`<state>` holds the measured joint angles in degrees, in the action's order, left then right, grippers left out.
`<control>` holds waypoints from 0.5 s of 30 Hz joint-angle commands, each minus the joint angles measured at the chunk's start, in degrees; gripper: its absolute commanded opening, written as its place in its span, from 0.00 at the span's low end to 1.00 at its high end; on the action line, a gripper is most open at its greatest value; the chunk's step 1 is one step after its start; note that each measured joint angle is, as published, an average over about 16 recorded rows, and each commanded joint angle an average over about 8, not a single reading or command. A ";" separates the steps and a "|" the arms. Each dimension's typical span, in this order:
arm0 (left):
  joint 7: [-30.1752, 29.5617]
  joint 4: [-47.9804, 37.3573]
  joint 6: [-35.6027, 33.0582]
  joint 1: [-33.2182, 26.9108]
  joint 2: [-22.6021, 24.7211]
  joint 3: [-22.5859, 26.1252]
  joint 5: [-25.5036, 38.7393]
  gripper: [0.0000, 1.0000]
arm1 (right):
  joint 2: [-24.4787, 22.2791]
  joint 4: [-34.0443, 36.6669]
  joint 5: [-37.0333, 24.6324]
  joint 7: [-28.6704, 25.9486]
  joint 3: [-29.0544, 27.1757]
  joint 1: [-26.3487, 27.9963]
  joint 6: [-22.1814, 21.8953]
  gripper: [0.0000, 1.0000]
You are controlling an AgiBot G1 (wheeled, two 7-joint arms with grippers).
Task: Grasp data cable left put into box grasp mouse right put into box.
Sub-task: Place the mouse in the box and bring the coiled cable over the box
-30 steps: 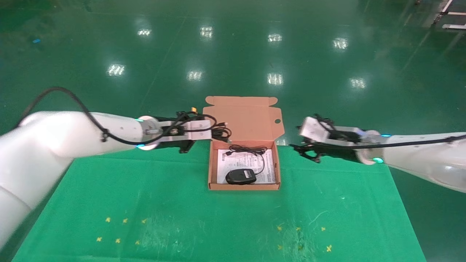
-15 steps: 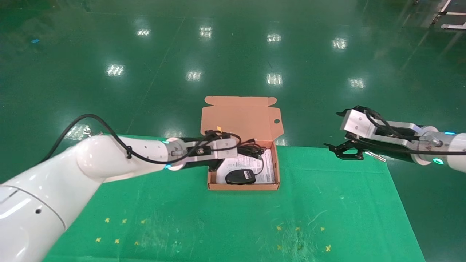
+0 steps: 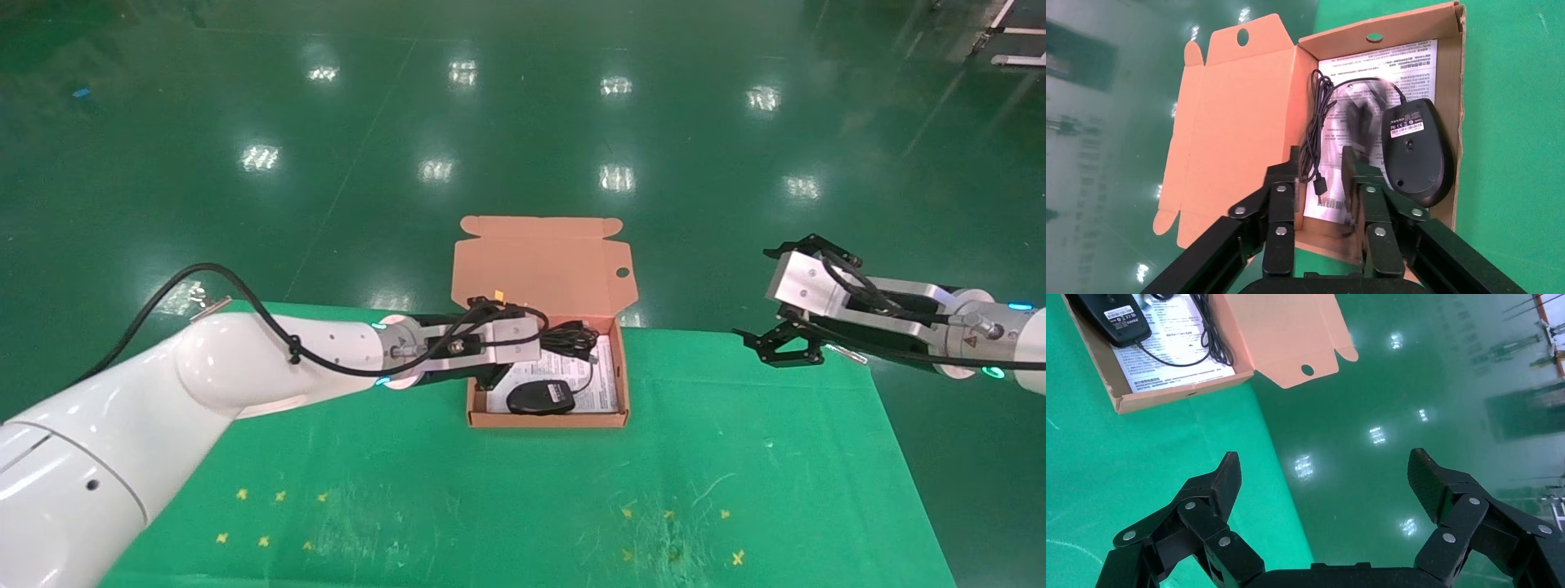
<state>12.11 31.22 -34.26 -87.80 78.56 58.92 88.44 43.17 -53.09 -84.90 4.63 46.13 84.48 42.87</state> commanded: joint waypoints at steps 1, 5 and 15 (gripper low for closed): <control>0.01 -0.03 -0.04 -0.05 0.05 -0.11 0.27 1.00 | 0.17 0.31 0.05 0.16 -0.01 0.05 0.01 1.00; -0.03 0.96 -0.38 0.09 -0.59 -0.19 0.24 1.00 | 0.34 0.63 0.18 0.30 -0.07 0.17 0.07 1.00; -0.48 3.64 2.11 -2.78 -2.76 -0.31 0.46 1.00 | 2.96 0.75 -0.70 2.62 -1.23 5.13 -1.97 1.00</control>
<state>11.62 34.43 -32.32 -90.36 76.04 58.63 88.86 45.83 -52.33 -85.73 7.09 45.14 89.13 41.30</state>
